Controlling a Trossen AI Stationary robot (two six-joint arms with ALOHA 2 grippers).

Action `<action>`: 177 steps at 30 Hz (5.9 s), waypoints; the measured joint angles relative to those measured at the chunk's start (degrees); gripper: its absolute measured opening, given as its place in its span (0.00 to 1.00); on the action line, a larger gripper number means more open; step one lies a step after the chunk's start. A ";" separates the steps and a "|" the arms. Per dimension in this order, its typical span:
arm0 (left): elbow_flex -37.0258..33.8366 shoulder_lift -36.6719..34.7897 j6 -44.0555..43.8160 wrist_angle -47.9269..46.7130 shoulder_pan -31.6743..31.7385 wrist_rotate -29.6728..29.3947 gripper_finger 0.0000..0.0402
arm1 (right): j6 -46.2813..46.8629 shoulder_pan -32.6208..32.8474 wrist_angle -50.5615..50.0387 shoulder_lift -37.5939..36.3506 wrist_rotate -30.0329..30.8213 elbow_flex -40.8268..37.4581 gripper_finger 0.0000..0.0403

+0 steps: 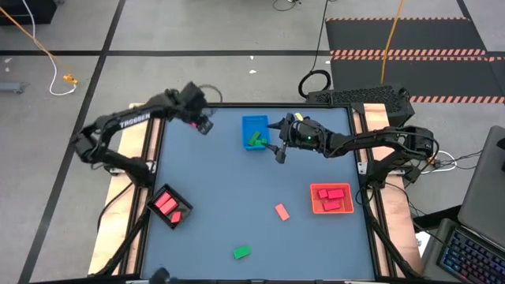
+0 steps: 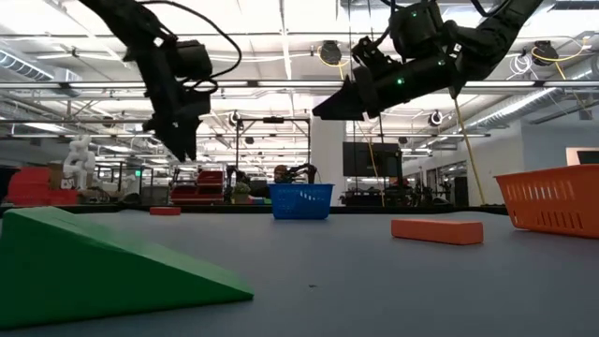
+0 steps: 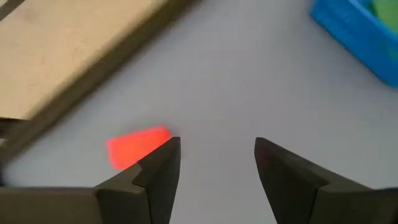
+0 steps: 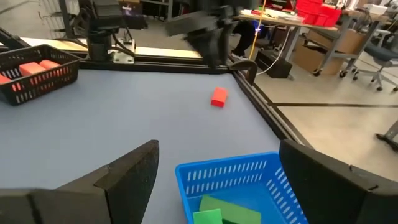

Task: Sort & place blocks by color
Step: Put the red block into the orange bin

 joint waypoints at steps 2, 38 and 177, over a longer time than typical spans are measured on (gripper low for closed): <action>4.52 2.85 0.18 -3.58 3.21 0.28 0.53 | -0.23 -0.42 0.00 0.00 0.02 0.00 0.81; 22.52 33.47 52.03 -27.01 0.55 -24.01 0.57 | -0.71 -1.97 -0.02 0.00 -0.02 0.00 0.81; -7.51 4.40 6.57 60.63 -34.03 5.61 0.34 | 2.60 5.53 16.62 3.37 -9.18 2.78 0.73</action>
